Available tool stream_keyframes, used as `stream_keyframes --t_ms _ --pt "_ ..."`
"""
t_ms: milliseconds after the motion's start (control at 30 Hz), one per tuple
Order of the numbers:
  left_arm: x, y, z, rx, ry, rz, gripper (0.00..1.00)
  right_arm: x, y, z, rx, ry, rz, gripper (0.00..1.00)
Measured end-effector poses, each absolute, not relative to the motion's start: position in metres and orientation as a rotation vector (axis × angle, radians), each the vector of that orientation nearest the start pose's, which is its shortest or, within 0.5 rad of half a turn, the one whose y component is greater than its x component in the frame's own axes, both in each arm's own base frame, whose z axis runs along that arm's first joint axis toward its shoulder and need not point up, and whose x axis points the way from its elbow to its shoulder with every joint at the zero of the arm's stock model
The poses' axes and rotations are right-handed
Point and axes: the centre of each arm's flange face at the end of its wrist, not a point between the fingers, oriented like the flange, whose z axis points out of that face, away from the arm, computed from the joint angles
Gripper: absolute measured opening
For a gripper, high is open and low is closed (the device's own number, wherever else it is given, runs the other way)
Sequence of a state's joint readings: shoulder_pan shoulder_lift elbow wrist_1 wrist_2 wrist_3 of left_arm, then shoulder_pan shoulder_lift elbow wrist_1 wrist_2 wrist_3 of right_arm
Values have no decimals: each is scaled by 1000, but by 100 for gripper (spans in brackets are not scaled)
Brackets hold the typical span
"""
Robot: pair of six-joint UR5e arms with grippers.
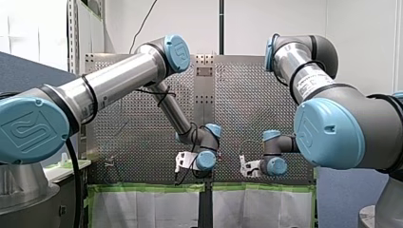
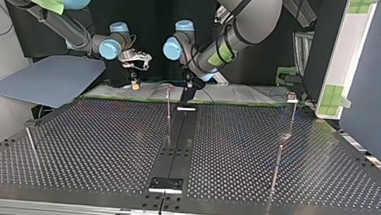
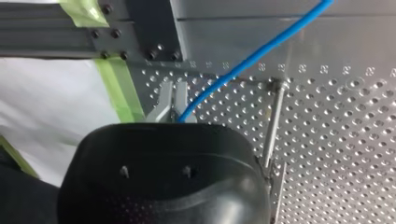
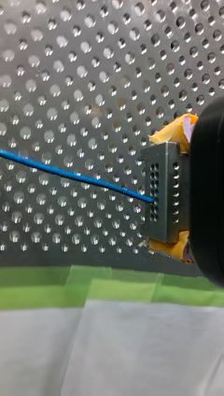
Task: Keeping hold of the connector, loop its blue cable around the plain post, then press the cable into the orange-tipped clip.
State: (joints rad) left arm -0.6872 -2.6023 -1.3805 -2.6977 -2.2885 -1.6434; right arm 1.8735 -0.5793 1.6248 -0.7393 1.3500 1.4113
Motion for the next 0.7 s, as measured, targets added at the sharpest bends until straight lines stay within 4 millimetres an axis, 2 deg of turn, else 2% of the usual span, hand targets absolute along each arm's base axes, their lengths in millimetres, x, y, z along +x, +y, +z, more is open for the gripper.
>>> stream_keyframes --t_ms 200,367,533,700 --pt "455 -474 -23 108 1861 177 2 323 -531 -63 1895 -927 1314 0" --pt "445 -480 -12 121 1855 153 2 319 -529 -49 1871 -913 1327 0" --pt "435 -485 -13 137 1854 135 2 317 -531 -40 1858 -915 1334 0" --pt "434 -487 -15 151 1855 99 2 314 -535 -38 1836 -943 1354 0"
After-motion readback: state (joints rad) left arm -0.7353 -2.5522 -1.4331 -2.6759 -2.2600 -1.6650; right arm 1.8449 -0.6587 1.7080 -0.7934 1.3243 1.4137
